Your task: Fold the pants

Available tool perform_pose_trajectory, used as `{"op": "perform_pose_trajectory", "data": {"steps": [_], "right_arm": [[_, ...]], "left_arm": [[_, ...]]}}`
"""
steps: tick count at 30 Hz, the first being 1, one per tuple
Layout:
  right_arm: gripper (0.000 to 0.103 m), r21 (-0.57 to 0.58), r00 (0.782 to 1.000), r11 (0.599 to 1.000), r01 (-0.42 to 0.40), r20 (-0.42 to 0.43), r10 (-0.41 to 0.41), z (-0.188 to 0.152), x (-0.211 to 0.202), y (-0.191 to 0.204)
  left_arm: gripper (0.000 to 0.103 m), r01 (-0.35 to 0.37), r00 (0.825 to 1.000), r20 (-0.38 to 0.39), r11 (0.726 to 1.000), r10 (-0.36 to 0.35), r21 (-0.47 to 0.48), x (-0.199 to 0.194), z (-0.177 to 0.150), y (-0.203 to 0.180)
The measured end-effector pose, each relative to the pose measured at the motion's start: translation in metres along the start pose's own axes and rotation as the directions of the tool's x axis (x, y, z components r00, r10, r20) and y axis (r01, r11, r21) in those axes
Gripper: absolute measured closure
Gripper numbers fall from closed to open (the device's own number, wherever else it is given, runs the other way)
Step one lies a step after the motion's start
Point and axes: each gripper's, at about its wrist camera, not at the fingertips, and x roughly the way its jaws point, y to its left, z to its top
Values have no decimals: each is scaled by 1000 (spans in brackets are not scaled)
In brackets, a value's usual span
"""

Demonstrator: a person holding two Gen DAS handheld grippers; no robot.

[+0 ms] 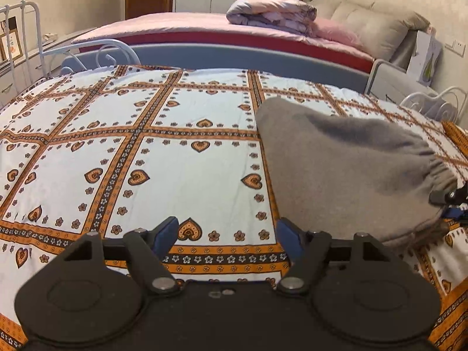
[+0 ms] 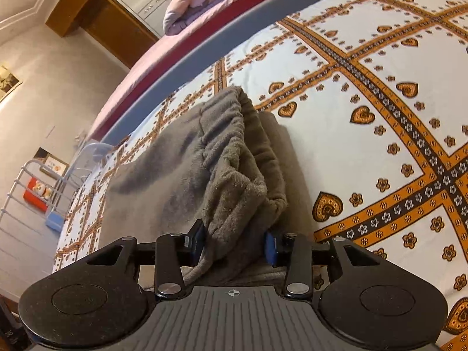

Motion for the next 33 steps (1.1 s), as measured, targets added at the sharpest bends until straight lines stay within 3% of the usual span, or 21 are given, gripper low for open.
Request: {"op": "perform_pose_trajectory", "data": {"steps": [7, 13, 18, 21, 29, 31, 32, 33], "right_arm": [[62, -14, 1000, 1000, -5, -6, 4, -1, 0, -2], [62, 0, 1000, 1000, -8, -10, 8, 1, 0, -2], [62, 2, 1000, 1000, -20, -12, 20, -1, -4, -2], [62, -3, 999, 1000, -30, -16, 30, -2, -6, -3], [62, -9, 999, 999, -37, -14, 37, -3, -3, -6], [62, -8, 999, 999, -37, -10, 37, -3, -2, -6], [62, -12, 999, 999, -35, -7, 35, -4, -1, -6], [62, -15, 999, 999, -35, -6, 35, -4, -1, -5]], "left_arm": [[37, -11, 1000, 6, 1000, 11, 11, -5, -7, -8], [46, -44, 997, -69, 999, 46, 23, -3, -33, -24], [48, -111, 991, -76, 994, 111, 10, 13, -46, -32], [49, -146, 989, -25, 988, 145, -43, 19, -44, -32], [48, -193, 978, 63, 980, 196, -53, 30, -38, -47], [38, -234, 969, 66, 971, 237, -58, 32, -40, -47], [28, -290, 954, 67, 955, 293, -57, 31, -42, -47], [28, -353, 931, 66, 932, 358, -82, 29, -46, -44]]}}
